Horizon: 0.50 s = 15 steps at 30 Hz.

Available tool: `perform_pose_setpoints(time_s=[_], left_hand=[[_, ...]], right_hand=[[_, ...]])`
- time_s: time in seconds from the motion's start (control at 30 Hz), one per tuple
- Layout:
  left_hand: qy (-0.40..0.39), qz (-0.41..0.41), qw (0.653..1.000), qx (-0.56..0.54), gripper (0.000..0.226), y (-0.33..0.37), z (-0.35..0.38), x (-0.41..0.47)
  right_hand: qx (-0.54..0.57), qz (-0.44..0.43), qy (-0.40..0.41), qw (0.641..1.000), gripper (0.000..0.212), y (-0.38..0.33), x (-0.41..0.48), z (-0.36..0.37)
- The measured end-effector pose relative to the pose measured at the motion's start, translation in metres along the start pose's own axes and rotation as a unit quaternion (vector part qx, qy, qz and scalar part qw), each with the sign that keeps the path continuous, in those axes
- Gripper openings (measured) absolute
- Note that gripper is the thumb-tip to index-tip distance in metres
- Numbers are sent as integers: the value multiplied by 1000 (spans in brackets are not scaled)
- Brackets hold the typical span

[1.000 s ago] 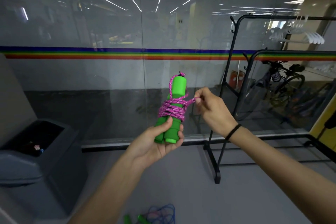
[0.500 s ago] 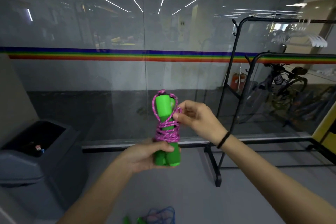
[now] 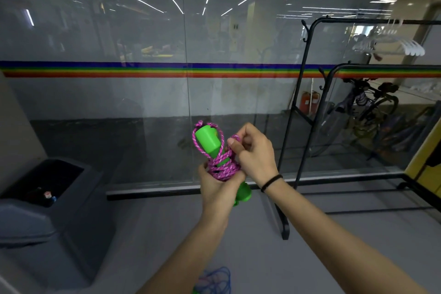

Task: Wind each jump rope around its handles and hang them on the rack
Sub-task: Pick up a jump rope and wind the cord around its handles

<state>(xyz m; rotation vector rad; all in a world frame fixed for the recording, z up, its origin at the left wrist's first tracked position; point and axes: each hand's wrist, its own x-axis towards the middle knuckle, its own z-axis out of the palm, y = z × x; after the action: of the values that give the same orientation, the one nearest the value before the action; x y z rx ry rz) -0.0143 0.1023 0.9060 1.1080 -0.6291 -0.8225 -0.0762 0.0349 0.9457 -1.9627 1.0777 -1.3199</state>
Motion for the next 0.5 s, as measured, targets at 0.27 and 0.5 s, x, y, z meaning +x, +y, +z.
perform_pose_setpoints(time_s=[0.27, 0.5], left_hand=[[-68, -113, 991, -2, 39, 4, 0, 3], [-79, -144, 986, -15, 43, 1, -10, 9]], right_hand=[[264, 163, -61, 949, 27, 13, 14, -7], [346, 274, 53, 896, 31, 32, 24, 2]])
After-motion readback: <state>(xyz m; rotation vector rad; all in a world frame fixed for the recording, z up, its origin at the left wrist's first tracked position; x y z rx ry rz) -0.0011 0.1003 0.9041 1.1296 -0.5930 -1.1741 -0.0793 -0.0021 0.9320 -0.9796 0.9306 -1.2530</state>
